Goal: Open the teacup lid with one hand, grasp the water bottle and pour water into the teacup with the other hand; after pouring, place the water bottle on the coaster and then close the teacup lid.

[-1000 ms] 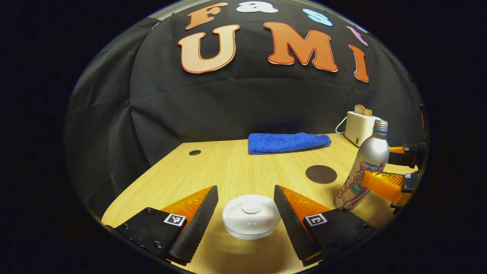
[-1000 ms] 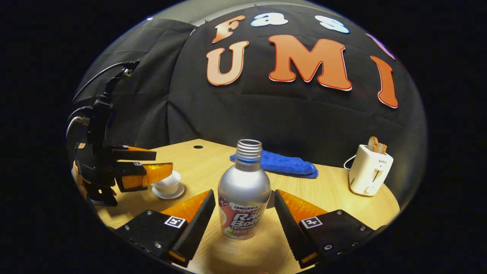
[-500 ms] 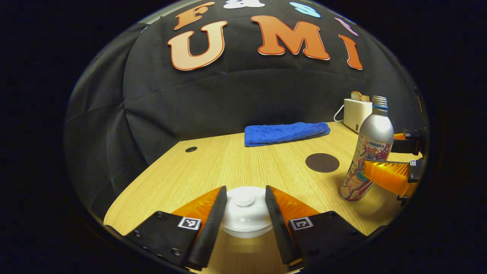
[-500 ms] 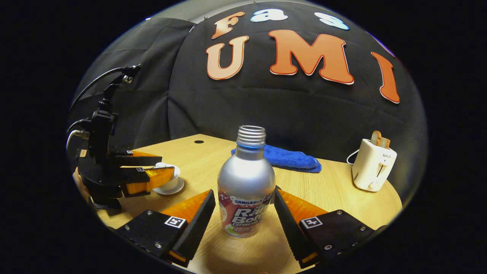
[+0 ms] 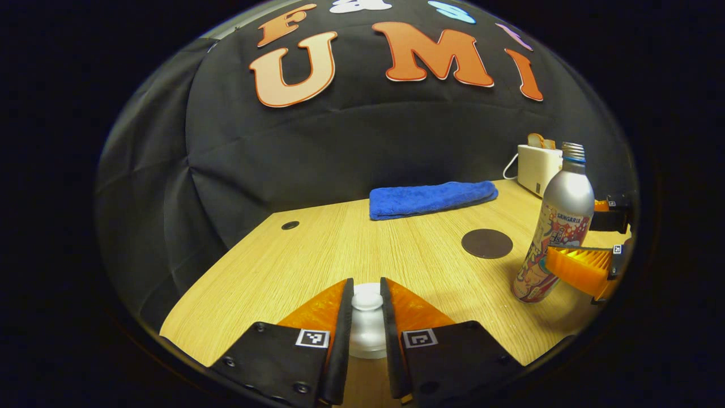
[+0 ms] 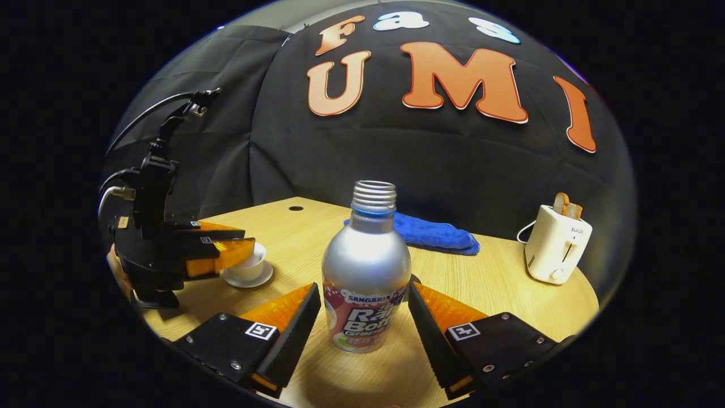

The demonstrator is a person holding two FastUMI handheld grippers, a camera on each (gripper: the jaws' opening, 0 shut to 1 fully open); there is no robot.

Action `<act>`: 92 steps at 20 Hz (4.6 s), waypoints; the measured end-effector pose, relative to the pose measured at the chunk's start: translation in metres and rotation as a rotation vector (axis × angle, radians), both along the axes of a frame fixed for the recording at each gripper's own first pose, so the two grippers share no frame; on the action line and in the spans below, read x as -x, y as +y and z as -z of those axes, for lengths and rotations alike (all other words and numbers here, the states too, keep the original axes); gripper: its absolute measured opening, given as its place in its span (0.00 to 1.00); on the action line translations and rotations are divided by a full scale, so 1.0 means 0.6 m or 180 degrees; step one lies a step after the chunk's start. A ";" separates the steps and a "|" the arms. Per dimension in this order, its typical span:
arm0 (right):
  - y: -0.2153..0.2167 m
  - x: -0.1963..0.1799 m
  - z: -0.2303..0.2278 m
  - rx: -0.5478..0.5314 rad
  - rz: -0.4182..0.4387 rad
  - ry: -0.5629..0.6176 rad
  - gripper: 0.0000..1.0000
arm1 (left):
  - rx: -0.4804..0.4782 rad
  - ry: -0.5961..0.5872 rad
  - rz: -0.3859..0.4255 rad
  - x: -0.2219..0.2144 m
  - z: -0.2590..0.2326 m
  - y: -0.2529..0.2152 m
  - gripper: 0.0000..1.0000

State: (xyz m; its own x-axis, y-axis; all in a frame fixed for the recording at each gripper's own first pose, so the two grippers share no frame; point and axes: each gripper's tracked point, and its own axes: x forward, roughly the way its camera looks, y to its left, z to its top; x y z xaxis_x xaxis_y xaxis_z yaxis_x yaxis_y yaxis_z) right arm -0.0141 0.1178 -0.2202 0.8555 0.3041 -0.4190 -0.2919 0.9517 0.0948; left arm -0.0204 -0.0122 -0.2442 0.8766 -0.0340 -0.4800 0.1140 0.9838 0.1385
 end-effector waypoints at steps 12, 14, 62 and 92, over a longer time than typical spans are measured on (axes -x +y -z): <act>0.010 -0.011 -0.002 0.0078 -0.0089 0.0116 0.80 | 0.0037 -0.0353 -0.0018 -0.011 -0.044 0.010 0.33; 0.007 -0.018 -0.013 0.0170 -0.0101 0.0045 0.80 | 0.0039 -0.0398 -0.0042 -0.017 -0.050 0.016 0.33; 0.118 -0.134 -0.075 0.3910 -0.1388 -0.1820 0.79 | 0.0007 -0.0699 -0.0782 0.051 -0.119 0.265 0.33; 0.125 -0.140 -0.128 0.4881 -0.1043 -0.3030 0.78 | -0.0053 -0.0692 -0.0834 0.052 -0.105 0.278 0.33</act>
State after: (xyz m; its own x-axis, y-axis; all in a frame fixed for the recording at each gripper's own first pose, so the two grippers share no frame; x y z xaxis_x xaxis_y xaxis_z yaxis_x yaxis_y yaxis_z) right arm 0.0702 0.1928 -0.1434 0.9334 0.3501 0.0790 0.1099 -0.0694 -0.9915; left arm -0.0514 0.1548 -0.1815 0.9364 0.2121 -0.2795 -0.1762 0.9731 0.1482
